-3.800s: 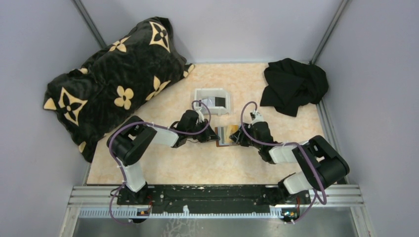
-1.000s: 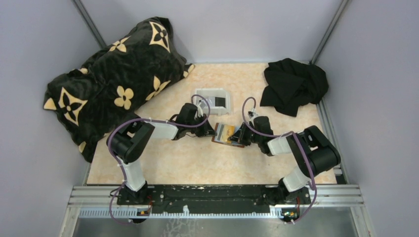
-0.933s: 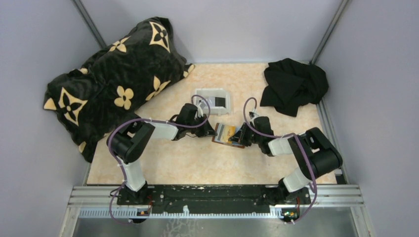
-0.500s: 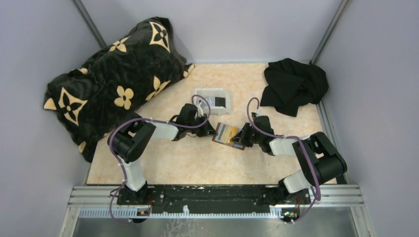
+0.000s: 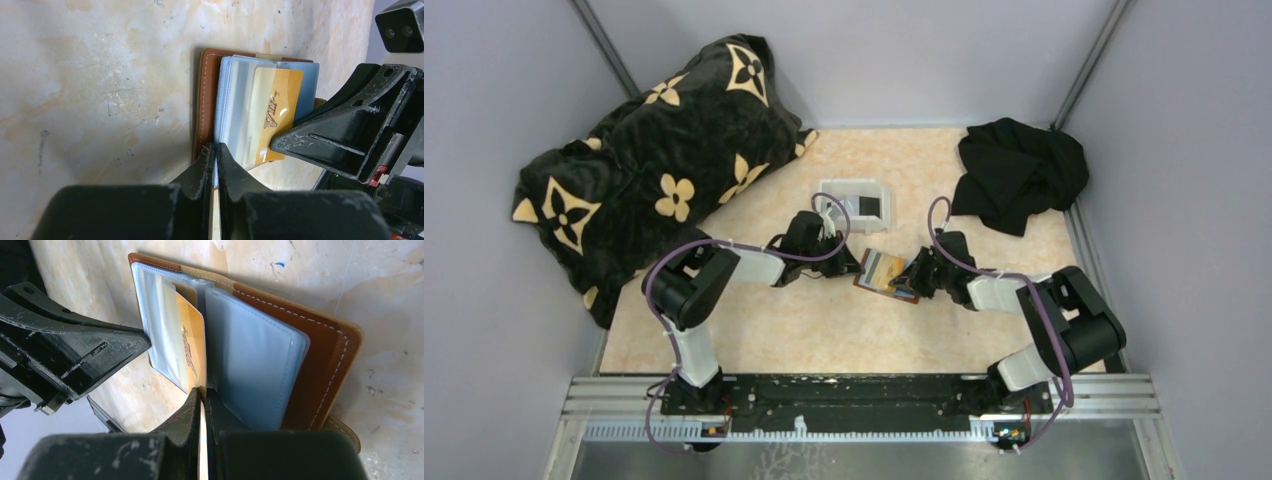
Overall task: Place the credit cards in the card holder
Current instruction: Insert the credit card into the card holder.
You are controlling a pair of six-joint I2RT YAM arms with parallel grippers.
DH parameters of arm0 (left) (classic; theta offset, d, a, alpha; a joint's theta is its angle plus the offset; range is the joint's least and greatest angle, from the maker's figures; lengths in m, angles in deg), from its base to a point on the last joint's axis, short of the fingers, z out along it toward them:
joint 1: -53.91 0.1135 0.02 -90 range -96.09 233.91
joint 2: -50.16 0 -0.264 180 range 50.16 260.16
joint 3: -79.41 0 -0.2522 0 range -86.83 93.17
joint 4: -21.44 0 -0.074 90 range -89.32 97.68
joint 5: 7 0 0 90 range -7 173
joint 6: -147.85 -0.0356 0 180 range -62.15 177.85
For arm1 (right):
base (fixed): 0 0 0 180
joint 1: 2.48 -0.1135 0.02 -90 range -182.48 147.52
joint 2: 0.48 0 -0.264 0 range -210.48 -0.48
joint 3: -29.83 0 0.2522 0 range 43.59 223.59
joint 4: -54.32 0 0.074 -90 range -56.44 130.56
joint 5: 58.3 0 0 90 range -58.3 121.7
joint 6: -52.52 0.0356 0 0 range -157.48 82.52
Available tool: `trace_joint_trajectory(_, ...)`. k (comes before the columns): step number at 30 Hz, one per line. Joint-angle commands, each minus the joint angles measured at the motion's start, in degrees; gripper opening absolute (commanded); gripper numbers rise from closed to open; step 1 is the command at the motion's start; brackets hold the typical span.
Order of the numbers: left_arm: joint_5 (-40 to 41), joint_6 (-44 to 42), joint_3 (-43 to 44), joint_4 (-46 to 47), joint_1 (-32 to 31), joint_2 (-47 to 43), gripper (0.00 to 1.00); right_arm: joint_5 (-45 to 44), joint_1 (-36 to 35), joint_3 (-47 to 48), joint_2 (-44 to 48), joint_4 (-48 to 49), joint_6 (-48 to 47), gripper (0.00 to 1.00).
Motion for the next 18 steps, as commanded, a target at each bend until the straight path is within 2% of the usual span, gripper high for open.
trace_joint_trajectory(1,1.61,-1.06,-1.11,0.46,-0.87,-0.44,0.09,-3.38,-0.95,2.06,-2.06,-7.97,-0.23,0.0)
trace_joint_trajectory(18,1.67,-0.8,-0.12,0.58,-2.61,0.11,0.09,-1.25,-1.68,4.38,-7.33,-4.35,2.39,0.0)
